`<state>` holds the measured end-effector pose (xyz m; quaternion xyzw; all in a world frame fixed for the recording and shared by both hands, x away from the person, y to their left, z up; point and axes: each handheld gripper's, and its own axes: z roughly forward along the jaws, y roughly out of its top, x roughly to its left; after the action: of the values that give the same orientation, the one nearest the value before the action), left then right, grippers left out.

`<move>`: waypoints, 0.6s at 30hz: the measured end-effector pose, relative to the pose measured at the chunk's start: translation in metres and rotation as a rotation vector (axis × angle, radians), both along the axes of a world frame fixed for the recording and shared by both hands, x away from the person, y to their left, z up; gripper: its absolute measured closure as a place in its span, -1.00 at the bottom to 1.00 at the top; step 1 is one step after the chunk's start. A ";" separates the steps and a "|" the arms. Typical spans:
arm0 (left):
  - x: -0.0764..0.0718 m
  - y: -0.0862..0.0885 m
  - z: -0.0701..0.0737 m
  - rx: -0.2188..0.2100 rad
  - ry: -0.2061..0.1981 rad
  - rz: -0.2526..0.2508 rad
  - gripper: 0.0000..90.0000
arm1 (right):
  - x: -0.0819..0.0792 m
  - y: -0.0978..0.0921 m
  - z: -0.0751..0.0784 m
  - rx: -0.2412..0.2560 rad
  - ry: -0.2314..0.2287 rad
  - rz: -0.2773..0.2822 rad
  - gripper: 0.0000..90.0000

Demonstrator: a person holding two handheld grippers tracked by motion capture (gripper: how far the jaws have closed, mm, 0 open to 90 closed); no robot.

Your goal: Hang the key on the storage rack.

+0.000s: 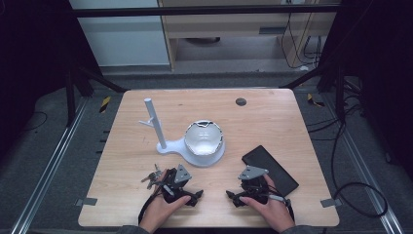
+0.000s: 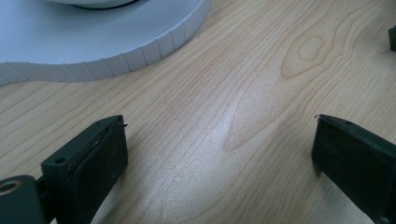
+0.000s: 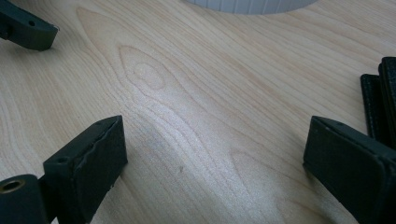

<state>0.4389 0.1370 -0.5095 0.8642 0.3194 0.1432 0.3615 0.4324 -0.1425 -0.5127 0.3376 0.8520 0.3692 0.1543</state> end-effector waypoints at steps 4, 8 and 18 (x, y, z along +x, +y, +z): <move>0.000 0.001 0.000 -0.002 0.003 -0.013 -0.94 | -0.001 0.000 0.000 0.000 -0.001 -0.005 -0.87; -0.001 0.003 0.002 0.015 -0.016 -0.028 -0.87 | -0.001 0.000 0.000 0.001 -0.001 -0.006 -0.87; -0.004 0.018 0.031 0.110 -0.043 -0.033 -0.85 | -0.002 -0.001 0.000 -0.001 0.004 -0.010 -0.87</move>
<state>0.4347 0.1548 -0.4789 0.8846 0.2889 0.1728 0.3227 0.4300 -0.1435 -0.5124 0.3422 0.8509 0.3673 0.1547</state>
